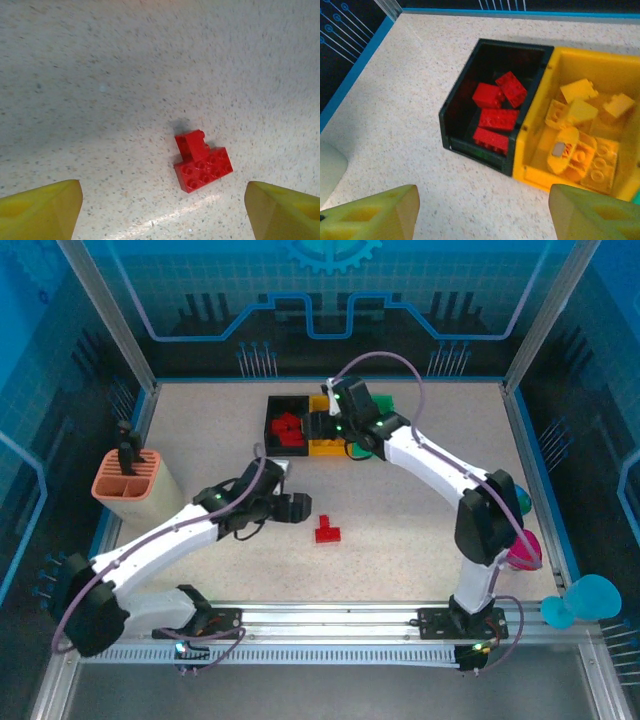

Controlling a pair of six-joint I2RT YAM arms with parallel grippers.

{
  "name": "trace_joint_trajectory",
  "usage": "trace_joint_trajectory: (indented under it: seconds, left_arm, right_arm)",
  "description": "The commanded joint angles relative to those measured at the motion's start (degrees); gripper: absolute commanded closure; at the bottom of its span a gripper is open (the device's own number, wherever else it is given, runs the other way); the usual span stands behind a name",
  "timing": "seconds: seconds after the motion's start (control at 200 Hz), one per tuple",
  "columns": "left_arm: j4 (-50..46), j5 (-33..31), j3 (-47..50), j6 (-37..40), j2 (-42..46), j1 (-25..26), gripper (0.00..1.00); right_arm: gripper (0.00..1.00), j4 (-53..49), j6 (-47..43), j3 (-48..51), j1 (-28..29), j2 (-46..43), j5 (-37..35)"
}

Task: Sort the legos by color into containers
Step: Pick up the lego from the center of the table.

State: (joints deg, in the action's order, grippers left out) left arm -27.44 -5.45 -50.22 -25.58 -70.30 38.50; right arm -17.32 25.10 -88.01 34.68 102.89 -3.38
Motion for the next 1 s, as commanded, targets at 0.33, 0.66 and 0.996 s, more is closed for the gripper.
trace_joint_trajectory:
  seconds: [0.33, 0.66, 0.996]
  left_arm:
    - [-2.79, -0.04, -10.98, -1.38, -19.69, 7.76, 0.37]
    - [-1.6, -1.12, -13.82, -3.94, -27.79, 8.98, 0.47]
    - [-0.95, -2.52, -15.47, -3.97, -33.04, 8.97, 0.54]
  right_arm:
    - [0.32, 6.09, 2.91, 20.59, -5.03, -15.73, -2.9]
    - [0.33, 8.99, 6.07, 31.31, -6.64, -20.75, -1.2]
    - [0.34, 12.53, 10.22, 41.79, -6.58, -22.32, -0.49]
